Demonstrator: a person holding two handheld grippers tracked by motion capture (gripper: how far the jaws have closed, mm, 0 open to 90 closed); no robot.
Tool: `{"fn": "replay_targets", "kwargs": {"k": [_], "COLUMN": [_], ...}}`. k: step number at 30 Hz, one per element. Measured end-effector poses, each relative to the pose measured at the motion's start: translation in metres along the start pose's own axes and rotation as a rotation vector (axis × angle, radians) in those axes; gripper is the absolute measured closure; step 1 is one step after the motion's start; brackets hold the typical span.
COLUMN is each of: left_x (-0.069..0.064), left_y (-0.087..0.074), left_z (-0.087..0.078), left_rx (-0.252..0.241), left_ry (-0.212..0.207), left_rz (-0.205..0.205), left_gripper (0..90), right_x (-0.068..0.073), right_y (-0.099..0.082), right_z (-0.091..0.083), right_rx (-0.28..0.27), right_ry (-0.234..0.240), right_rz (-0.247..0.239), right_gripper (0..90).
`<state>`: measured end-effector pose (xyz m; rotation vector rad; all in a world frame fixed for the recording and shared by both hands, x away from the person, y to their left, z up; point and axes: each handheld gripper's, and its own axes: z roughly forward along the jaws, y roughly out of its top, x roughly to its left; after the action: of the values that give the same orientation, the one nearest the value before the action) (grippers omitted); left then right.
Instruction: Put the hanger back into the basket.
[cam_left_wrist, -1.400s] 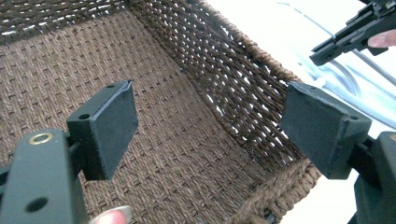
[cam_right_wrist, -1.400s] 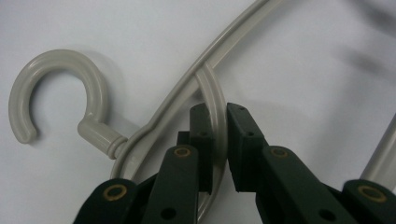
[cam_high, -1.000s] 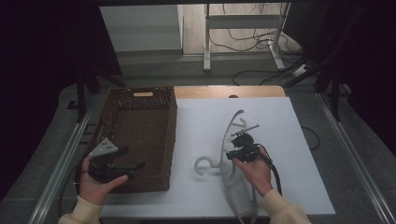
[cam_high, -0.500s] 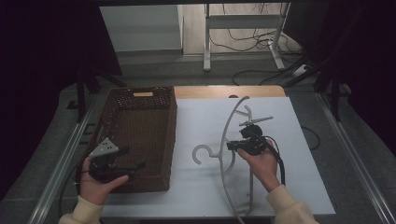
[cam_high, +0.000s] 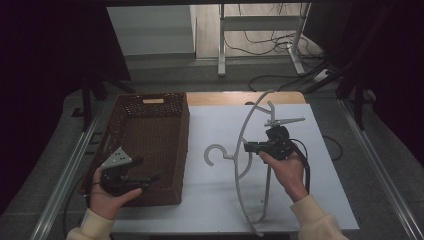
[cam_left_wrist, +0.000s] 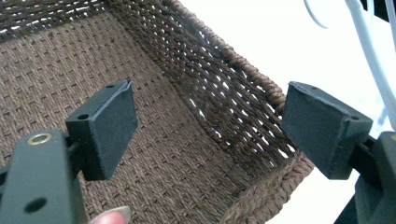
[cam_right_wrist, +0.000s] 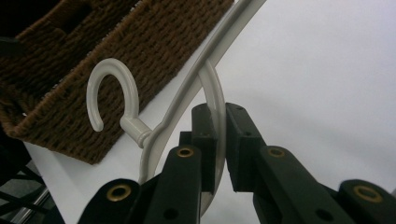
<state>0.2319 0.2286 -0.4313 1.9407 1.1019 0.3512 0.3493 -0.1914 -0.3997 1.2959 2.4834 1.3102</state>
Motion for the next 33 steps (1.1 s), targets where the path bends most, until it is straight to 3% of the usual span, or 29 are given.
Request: {"fn": "replay_targets", "kwargs": {"k": [2,4,13,19,33], "left_x": [0.000,0.000,-0.004,-0.016,-0.040], "left_y": [0.000,0.000,0.003,0.012,0.030], "left_z": [0.000,0.001,0.004,0.015,0.033], "left_rx": [0.001,0.003,0.008,0.010,0.014], "left_ry": [0.000,-0.001,-0.014,-0.048,-0.119], "left_rz": [0.000,0.000,0.012,0.036,0.084], "left_gripper": [18.1,18.1,18.1,18.1,18.1], "right_x": [0.000,-0.001,0.000,-0.003,-0.004], "right_y": [0.000,0.001,0.006,0.009,0.009], "right_z": [-0.001,-0.003,-0.016,-0.023,-0.027], "right_rx": [-0.005,-0.023,-0.075,-0.116,-0.147], "right_ry": [0.007,0.043,0.089,0.119,0.160], "right_rz": [0.002,-0.007,-0.020,-0.012,0.004], "right_gripper": [82.6,82.7,83.3,83.8,84.2]}}
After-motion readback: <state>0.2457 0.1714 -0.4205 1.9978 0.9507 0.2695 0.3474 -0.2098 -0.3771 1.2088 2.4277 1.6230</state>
